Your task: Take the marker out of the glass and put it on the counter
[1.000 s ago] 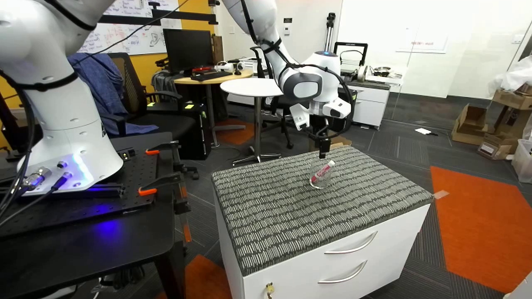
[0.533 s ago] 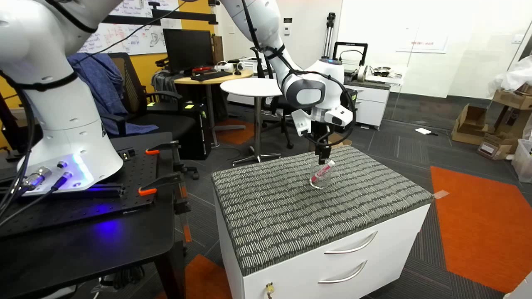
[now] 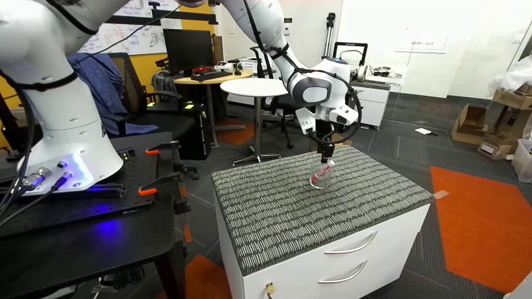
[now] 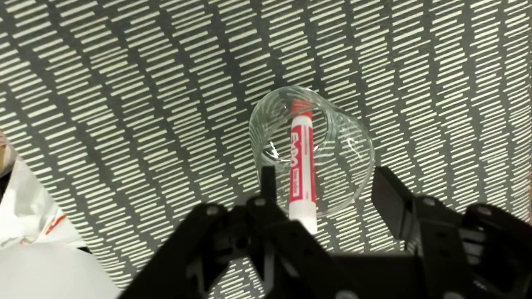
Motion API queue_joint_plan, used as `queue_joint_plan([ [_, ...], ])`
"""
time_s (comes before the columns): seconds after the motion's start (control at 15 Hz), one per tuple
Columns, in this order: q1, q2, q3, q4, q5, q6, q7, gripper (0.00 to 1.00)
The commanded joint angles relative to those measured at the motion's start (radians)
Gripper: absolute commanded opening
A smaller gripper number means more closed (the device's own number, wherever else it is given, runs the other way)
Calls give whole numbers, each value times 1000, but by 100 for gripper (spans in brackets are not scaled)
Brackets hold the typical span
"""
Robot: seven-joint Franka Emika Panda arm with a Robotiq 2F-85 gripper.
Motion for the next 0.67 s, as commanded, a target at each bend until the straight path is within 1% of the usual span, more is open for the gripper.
queue_joint_plan([
  [0.0,2,45,-1,97,5,-84,13,60],
  [0.27,9,83,-9,167,-1,-137,24,61],
  [0.4,13,106,-16,205,-5,-156,33,64],
  [0.47,17,115,-23,219,-9,-160,41,63],
  [0.6,24,137,-31,244,-16,-153,46,63],
])
